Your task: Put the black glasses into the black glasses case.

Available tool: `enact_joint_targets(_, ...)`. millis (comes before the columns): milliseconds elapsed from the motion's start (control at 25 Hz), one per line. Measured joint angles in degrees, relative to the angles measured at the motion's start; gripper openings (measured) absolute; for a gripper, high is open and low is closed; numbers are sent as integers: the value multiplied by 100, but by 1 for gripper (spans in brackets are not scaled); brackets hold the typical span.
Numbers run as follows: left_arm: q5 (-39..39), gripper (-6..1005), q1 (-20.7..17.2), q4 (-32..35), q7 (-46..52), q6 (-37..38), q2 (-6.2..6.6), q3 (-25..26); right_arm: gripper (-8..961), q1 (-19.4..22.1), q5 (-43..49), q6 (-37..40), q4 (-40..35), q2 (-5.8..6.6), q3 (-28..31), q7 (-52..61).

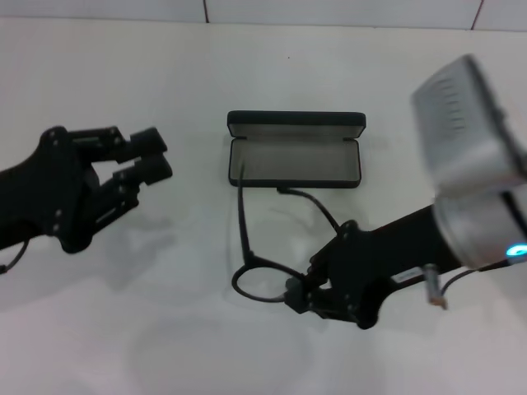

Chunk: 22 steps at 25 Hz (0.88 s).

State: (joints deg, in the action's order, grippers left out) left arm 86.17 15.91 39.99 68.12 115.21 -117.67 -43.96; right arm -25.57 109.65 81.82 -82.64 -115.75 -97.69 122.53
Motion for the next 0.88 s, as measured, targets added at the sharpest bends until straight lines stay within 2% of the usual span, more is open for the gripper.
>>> enact_joint_targets(280,-575,222,51,-76,45,-1,-10,15,114,576,-1015,823,-33,-15,882,-1924)
enact_joint_targets(400,-833,220,100,-106,92,3,-91,-9,114,762,-1471,1085,339,-14,1185,-2952)
enact_joint_targets(480,-872,219,182,-107,143,9,-159,-18,114,786,-1809,1232,659,-7,1348,-3613)
enact_joint_targets(600,-900,217,335,-192,169,17,-192,-31,114,794,-2165,1362,958,1,1489,-4146)
enact_joint_targets(640,-907,217,398,-280,159,17,-195,-30,113,760,-2539,1504,1300,3,1653,-4681)
enact_joint_targets(880,-912,203,900,-878,41,2,-195,-27,113,432,-2870,1641,1961,5,1887,-4944)
